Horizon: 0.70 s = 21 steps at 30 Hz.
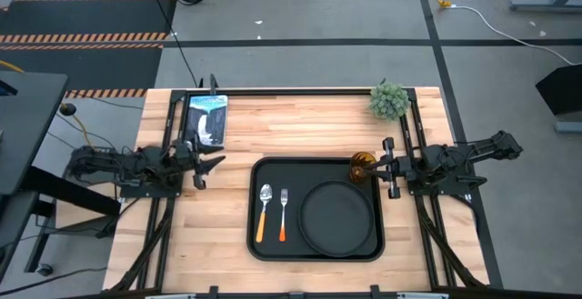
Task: Pick and place plate/cup/fork/spoon on tray
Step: Return to Home Position
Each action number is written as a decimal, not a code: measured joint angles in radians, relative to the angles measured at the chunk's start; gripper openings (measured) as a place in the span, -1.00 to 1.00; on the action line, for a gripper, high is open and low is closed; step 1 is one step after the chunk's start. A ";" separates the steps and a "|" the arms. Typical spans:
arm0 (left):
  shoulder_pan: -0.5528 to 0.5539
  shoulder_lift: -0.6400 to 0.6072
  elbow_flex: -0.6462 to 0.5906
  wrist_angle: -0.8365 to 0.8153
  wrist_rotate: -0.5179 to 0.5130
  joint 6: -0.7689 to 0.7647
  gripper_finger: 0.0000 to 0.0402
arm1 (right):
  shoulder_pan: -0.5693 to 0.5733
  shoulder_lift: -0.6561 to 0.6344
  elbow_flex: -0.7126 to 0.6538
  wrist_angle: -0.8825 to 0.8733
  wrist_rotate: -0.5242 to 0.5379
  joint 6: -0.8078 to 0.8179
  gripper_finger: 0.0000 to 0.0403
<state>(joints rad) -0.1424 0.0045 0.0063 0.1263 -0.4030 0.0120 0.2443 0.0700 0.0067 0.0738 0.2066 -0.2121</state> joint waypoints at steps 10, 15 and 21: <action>-0.008 0.013 0.000 -0.004 0.000 0.000 -0.28 | 0.000 0.000 0.000 0.001 0.000 0.000 -0.77; -0.008 0.013 0.000 -0.003 0.000 0.000 -0.28 | 0.000 0.000 0.000 0.003 0.000 0.000 -0.77; -0.008 0.013 0.000 -0.003 0.000 0.000 -0.28 | 0.000 0.000 0.000 0.003 0.000 0.000 -0.77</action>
